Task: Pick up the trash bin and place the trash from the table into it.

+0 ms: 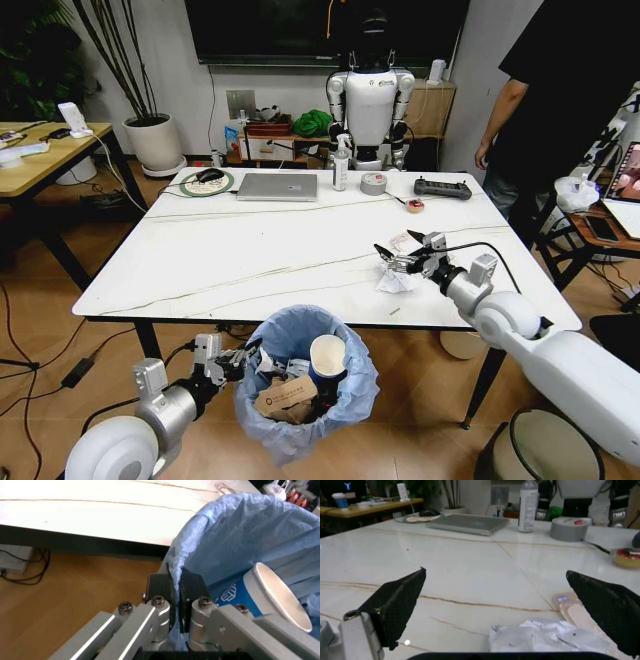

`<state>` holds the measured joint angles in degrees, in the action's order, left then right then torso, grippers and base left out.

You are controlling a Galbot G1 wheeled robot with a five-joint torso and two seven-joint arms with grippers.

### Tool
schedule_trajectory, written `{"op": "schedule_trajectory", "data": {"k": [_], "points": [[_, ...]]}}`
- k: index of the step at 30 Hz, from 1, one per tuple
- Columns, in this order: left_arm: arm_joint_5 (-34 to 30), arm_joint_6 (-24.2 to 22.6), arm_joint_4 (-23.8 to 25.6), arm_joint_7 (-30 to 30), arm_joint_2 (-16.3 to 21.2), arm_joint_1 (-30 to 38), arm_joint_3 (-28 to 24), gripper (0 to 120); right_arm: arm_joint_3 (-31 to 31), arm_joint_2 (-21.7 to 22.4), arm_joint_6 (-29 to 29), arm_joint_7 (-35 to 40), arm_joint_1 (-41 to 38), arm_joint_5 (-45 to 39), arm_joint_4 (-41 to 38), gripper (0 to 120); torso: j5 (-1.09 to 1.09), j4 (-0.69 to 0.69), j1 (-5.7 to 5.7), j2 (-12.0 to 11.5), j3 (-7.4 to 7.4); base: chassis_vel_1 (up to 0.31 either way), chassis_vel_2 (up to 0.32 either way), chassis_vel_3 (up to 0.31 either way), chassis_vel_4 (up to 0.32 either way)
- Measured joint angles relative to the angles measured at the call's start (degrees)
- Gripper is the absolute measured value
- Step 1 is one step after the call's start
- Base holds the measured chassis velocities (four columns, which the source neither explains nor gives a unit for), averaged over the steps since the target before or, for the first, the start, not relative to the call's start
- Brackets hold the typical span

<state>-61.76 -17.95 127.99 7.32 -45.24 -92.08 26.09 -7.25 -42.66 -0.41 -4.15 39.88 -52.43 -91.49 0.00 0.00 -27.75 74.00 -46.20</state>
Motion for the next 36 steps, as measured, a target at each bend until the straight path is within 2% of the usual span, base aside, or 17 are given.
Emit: {"op": "schedule_trajectory", "data": {"k": [6, 14, 20, 21, 27, 29, 33, 36], "points": [[0.03, 0.04, -0.06, -0.01, -0.04, -0.06, 0.11, 0, -1.59, -0.64, -0.12, -0.84, -0.42, 0.67, 3.71, 100, 0.0, 0.0, 0.0, 0.0, 0.0, 0.0, 0.0, 0.0, 0.0], [-0.04, 0.07, -0.2, -0.01, 0.05, 0.1, 0.11, 0, -5.32, 1.95, -1.31, -2.47, 0.12, 1.91, 4.34, 97, 0.01, 0.0, 0.0, 0.0, 0.0, 0.0, 0.0, 0.0, 0.0], [-0.05, 0.1, -0.45, -0.11, -0.14, -0.01, 0.04, 0, -6.34, 2.61, -2.18, -4.62, -0.9, 1.3, 6.88, 74, 0.02, -0.01, 0.0, 0.0, 0.0, 0.0, 0.0, 0.0, 0.0], [-0.05, 0.1, -0.45, -0.11, -0.14, -0.01, 0.04, 0, -6.34, 2.61, -2.18, -4.62, -0.9, 1.3, 6.88, 74, 0.02, -0.01, 0.0, 0.0, 0.0, 0.0, 0.0, 0.0, 0.0], [-0.13, 0.13, -0.68, -0.16, -0.02, 0.19, 0.2, 0, -6.53, 2.42, -2.42, -4.9, -1.56, 0.62, 7.36, 47, 0.01, 0.0, 0.0, 0.0, 0.0, 0.0, 0.0, 0.0, 0.0], [-0.13, 0.14, -0.75, -0.17, -0.06, 0.22, 0.17, 0, -6.58, 2.42, -2.42, -4.99, -1.56, 0.58, 7.32, 43, 0.01, 0.0, 0.0, 0.0, 0.0, 0.0, 0.0, 0.0, 0.0], [-0.13, 0.16, -0.92, -0.18, -0.09, 0.37, 0.09, 0, -6.91, 2.4, -2.09, -5.52, -1.86, -0.03, 7.23, 27, 0.0, -0.01, 0.0, 0.0, 0.0, 0.0, 0.0, 0.0, 0.0], [-0.13, 0.16, -0.96, -0.18, -0.09, 0.39, 0.06, 0, -6.97, 2.27, -1.78, -5.68, -2.04, -0.26, 7.24, 22, 0.0, -0.01, 0.0, 0.0, 0.0, 0.0, 0.0, 0.0, 0.0]]}}
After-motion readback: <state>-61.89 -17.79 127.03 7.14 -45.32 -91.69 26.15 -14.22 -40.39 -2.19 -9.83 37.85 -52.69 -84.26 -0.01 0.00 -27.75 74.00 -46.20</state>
